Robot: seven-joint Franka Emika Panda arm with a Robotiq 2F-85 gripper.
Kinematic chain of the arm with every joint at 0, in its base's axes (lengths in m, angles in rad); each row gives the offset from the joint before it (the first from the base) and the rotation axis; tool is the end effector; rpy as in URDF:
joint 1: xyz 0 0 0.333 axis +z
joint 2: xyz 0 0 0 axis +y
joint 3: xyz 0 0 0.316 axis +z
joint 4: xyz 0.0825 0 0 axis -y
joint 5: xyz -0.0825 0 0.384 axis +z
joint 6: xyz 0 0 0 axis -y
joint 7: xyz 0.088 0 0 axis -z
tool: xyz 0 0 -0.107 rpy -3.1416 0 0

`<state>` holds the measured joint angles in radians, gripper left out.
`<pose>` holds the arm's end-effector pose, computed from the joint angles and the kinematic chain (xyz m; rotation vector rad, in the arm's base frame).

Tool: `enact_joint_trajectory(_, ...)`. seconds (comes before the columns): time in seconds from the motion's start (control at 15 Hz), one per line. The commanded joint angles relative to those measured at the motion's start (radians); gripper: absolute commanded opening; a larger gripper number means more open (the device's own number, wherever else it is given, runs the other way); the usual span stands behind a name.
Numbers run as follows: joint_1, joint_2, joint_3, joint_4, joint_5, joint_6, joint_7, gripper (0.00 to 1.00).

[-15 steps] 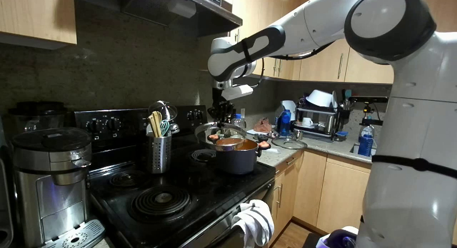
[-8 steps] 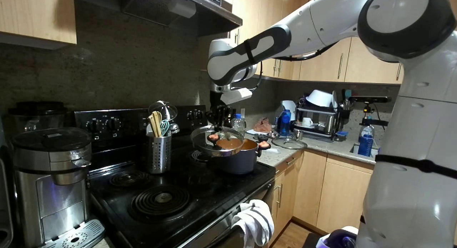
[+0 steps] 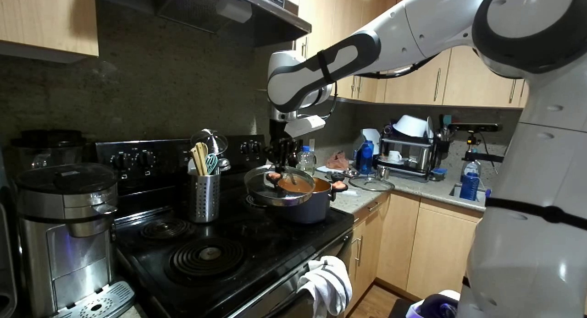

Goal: Take the clear lid from the black pot and place it on the stove then take the white towel and place it in the black pot

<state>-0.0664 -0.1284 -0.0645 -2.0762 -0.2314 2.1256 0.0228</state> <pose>0.5287 -0.0811 0.5034 2.9228 -0.0719 0.2443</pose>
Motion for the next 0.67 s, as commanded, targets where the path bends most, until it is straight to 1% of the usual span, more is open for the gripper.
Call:
enact_joint_trajectory(0.0,-0.003,-0.001,0.003,0.001,0.001,-0.002,-0.001,0.15)
enact_joint_trajectory(0.07,-0.003,-0.002,0.003,0.000,0.001,-0.002,-0.001,0.15)
enact_joint_trajectory(0.13,-0.003,-0.002,0.003,-0.001,0.001,-0.002,-0.001,0.04)
enact_joint_trajectory(0.27,0.008,0.004,0.008,-0.006,0.029,0.011,-0.014,0.04)
enact_joint_trajectory(0.4,0.028,0.014,0.027,-0.009,0.050,0.022,-0.011,0.04)
enact_joint_trajectory(0.6,0.052,0.047,0.053,0.000,0.049,0.016,-0.005,0.04)
